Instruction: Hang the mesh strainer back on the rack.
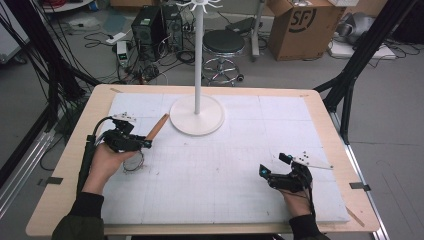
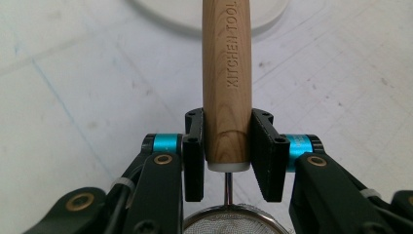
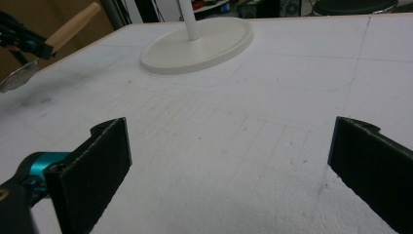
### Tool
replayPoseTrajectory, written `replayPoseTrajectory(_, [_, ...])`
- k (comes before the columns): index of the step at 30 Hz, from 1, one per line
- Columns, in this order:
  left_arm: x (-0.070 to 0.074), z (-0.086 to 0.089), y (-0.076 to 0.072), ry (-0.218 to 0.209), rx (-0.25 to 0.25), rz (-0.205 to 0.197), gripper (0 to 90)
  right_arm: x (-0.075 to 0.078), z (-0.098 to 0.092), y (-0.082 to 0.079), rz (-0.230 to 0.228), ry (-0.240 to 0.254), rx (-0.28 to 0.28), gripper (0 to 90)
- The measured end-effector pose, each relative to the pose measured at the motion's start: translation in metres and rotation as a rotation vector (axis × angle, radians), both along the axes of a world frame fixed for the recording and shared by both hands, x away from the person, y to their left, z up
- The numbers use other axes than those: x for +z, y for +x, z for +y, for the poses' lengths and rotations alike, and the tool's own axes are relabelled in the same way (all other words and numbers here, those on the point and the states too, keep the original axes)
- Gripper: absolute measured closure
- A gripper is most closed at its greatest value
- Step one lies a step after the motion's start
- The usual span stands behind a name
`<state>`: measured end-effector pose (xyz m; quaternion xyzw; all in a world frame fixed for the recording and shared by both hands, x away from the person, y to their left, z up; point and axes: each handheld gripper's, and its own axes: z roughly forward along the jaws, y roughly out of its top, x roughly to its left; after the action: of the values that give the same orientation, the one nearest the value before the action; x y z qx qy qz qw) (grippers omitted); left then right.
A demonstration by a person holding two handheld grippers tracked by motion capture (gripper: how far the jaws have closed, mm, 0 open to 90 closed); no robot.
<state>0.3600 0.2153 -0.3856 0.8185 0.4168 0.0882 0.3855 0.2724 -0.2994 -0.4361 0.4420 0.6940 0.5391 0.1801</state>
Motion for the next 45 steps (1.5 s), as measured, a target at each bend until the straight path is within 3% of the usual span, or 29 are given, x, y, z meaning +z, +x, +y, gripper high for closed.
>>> replayPoseTrajectory(2, [0.002,-0.003,-0.001,-0.010,-0.010,-0.021,69.3,0.000,0.000,0.000,0.007,0.004,-0.004,0.9])
replayPoseTrajectory(4, [0.003,-0.005,0.000,-0.055,-0.021,-0.019,69.3,0.000,0.000,0.000,0.010,0.005,-0.003,0.9])
replayPoseTrajectory(10, [0.006,-0.008,0.001,-0.138,-0.018,-0.039,69.3,0.000,-0.001,0.000,0.001,0.007,-0.004,0.9])
replayPoseTrajectory(12, [0.008,-0.006,0.001,-0.194,-0.020,-0.049,69.3,0.000,-0.001,0.000,0.001,0.007,-0.003,0.9])
replayPoseTrajectory(19, [0.017,0.000,-0.002,-0.366,-0.008,-0.120,69.3,0.000,-0.001,0.000,0.000,0.006,-0.002,0.9])
replayPoseTrajectory(26, [0.023,0.002,0.000,-0.456,0.044,-0.166,69.3,0.000,0.002,0.000,0.005,0.001,0.010,0.9])
replayPoseTrajectory(32, [0.042,-0.007,-0.001,-0.533,0.024,-0.265,69.3,0.000,0.001,0.000,0.005,0.007,0.011,0.9])
replayPoseTrajectory(35, [0.051,-0.010,0.001,-0.591,0.021,-0.292,69.3,0.000,0.002,0.000,0.004,0.007,0.013,0.9])
replayPoseTrajectory(45, [0.079,-0.028,0.004,-0.622,0.015,-0.371,69.3,0.000,0.002,0.000,0.007,0.007,0.018,1.0])
